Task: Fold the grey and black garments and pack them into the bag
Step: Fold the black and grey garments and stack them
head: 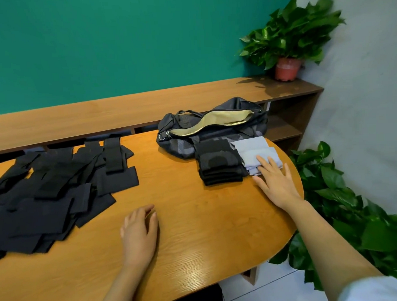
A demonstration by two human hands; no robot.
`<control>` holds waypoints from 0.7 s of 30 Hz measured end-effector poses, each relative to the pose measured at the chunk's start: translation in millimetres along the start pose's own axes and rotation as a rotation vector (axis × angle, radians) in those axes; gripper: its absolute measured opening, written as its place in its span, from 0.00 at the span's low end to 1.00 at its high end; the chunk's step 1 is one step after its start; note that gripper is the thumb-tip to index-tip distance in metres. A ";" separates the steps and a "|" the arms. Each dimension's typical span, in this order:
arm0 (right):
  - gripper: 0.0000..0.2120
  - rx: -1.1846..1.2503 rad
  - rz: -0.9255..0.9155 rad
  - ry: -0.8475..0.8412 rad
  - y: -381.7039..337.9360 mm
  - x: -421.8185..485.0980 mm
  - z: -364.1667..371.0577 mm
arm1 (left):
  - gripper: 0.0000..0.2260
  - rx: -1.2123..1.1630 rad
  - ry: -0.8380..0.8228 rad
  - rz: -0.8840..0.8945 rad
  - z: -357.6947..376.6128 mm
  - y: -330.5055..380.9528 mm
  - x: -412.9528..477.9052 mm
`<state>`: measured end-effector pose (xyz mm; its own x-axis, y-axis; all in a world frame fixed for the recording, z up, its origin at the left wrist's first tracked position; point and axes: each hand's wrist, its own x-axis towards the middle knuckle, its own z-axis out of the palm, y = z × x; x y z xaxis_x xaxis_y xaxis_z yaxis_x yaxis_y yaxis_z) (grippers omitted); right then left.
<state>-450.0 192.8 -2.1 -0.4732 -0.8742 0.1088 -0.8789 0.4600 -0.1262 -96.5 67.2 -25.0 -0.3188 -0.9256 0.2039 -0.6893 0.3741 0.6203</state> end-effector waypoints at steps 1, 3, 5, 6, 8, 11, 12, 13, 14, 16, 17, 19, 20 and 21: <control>0.22 0.062 0.006 0.031 -0.8 0.7 -1.0 | 0.12 -0.011 0.008 0.010 0.5 0.0 -0.8; 0.16 0.182 0.025 0.091 -3.7 1.2 -4.6 | 0.12 -0.014 0.021 0.020 1.5 -0.5 -1.4; 0.15 0.228 0.033 0.134 -9.4 -0.7 -10.2 | 0.12 -0.009 0.025 0.021 1.7 -0.7 -0.6; 0.15 0.229 0.031 0.153 -13.1 -2.2 -13.6 | 0.12 -0.011 0.024 0.019 1.4 -0.5 -0.4; 0.16 0.228 0.016 0.186 -22.8 -6.8 -21.4 | 0.12 -0.020 0.023 0.015 0.8 -0.1 -0.9; 0.17 0.232 -0.046 0.247 -45.0 -16.2 -33.7 | 0.11 -0.060 0.030 0.002 -0.3 0.6 -1.6; 0.17 0.242 -0.075 0.264 -54.6 -19.7 -37.1 | 0.11 -0.091 0.030 -0.010 -1.1 0.9 -1.0; 0.17 0.255 -0.105 0.278 -65.1 -23.3 -40.2 | 0.11 -0.129 0.027 -0.028 -2.6 1.5 0.1; 0.17 0.262 -0.134 0.289 -76.6 -26.4 -42.5 | 0.11 -0.173 0.017 -0.052 -5.2 2.1 1.7; 0.17 0.254 -0.193 0.299 -101.4 -31.2 -44.6 | 0.12 -0.255 -0.020 -0.091 -12.5 1.1 5.0; 0.17 0.247 -0.222 0.295 -114.3 -32.7 -44.4 | 0.12 -0.278 -0.035 -0.095 -17.9 0.1 6.2; 0.18 0.241 -0.272 0.271 -141.5 -35.8 -41.9 | 0.11 -0.291 -0.045 -0.087 -31.6 -6.2 7.6; 0.18 0.241 -0.299 0.259 -155.4 -37.7 -39.4 | 0.10 -0.288 -0.041 -0.079 -39.6 -11.4 7.6; 0.18 0.245 -0.331 0.249 -169.7 -39.9 -36.2 | 0.10 -0.275 -0.034 -0.069 -47.6 -17.8 6.8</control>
<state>-284.2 155.3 50.6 -0.1963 -0.8900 0.4115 -0.9589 0.0866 -0.2701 -55.4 51.5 1.4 -0.3023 -0.9442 0.1311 -0.5093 0.2763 0.8150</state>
